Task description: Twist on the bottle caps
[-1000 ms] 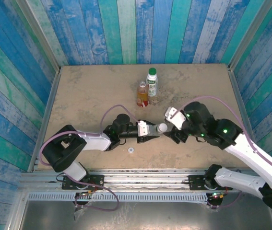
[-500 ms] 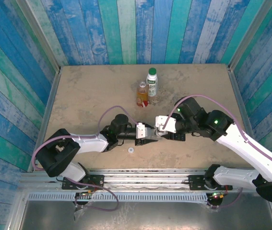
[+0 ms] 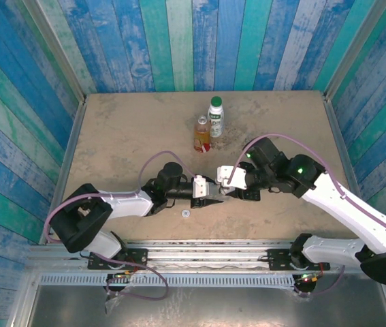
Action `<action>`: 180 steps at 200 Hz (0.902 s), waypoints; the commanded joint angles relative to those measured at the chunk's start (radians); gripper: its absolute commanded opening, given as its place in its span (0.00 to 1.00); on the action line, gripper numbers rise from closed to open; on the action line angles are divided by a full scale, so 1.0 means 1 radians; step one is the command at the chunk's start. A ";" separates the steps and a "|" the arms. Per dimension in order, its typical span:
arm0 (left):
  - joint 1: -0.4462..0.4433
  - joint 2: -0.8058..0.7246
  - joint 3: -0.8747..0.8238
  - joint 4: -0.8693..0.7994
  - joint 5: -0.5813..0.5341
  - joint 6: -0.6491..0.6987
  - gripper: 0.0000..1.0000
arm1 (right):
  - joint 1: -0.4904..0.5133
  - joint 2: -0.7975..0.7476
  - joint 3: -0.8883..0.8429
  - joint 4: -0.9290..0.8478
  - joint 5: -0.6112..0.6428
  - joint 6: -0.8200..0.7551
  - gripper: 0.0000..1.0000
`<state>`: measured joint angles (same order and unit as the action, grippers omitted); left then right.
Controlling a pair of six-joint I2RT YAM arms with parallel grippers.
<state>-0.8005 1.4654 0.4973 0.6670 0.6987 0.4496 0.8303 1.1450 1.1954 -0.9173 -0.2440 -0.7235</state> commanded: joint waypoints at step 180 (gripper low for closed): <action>-0.006 -0.045 0.023 -0.056 -0.006 0.055 0.52 | 0.006 0.024 -0.001 -0.048 -0.019 -0.018 0.43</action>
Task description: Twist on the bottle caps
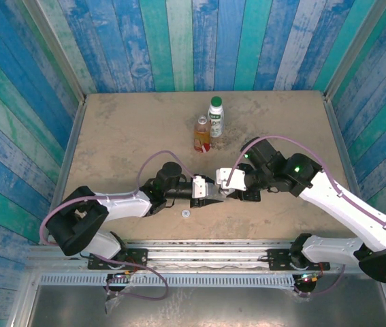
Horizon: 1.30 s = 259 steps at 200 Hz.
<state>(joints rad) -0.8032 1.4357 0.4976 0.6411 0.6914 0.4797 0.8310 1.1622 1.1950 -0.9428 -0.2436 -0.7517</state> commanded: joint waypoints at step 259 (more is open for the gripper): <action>0.003 0.087 0.021 0.353 0.204 -0.275 0.54 | 0.000 -0.348 -0.280 0.440 -0.097 0.276 0.73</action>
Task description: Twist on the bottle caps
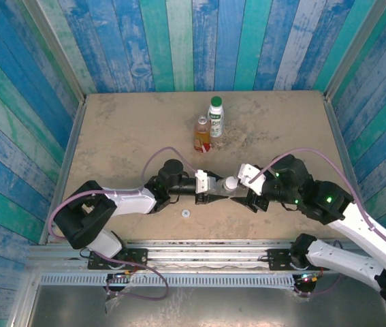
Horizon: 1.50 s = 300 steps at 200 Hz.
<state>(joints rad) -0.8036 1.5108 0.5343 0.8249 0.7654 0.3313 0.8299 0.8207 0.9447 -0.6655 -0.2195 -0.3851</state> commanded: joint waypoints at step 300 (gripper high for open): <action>0.003 -0.015 -0.019 0.251 0.001 -0.156 0.53 | -0.016 0.125 -0.039 0.355 -0.162 0.102 0.11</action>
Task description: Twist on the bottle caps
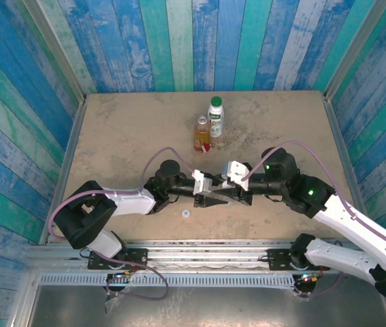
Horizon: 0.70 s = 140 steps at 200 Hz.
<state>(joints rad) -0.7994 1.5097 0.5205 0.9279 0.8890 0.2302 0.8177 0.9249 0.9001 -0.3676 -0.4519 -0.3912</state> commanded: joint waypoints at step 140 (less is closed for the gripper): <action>-0.011 0.107 0.058 0.257 -0.403 -0.090 0.51 | 0.046 -0.027 -0.040 0.226 0.471 0.353 0.61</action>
<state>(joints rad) -0.8238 1.6035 0.5659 1.1210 0.5426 0.1478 0.8520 0.9501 0.8810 -0.1452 0.0040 -0.0879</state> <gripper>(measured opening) 0.530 0.467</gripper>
